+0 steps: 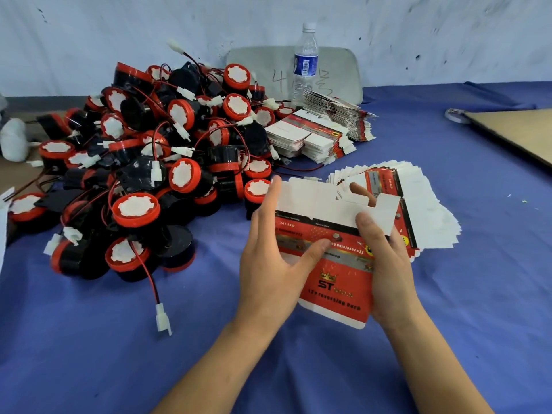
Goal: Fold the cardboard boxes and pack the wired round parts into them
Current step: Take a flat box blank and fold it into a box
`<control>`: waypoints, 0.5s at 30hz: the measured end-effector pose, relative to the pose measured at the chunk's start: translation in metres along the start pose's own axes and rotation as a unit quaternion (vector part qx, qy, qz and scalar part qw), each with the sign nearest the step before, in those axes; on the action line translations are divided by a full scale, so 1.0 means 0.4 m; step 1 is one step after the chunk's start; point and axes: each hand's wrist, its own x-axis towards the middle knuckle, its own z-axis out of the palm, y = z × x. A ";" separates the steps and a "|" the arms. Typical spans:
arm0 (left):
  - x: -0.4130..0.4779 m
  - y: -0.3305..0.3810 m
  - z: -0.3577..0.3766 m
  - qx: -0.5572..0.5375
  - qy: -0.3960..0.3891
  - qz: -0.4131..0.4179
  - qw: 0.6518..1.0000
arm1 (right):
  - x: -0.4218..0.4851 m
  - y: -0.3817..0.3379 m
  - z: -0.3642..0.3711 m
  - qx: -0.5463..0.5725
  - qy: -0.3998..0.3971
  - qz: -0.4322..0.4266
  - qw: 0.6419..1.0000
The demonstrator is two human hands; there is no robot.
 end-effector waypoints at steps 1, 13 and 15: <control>0.000 0.000 0.000 0.015 0.003 0.012 1.000 | -0.002 0.002 -0.001 -0.001 -0.001 -0.007 1.000; -0.008 0.015 -0.003 0.065 -0.051 0.027 0.996 | -0.004 -0.001 -0.005 0.012 -0.056 0.014 0.998; -0.009 0.019 -0.001 0.059 -0.044 0.035 0.997 | -0.002 -0.002 -0.009 0.028 -0.047 0.046 0.997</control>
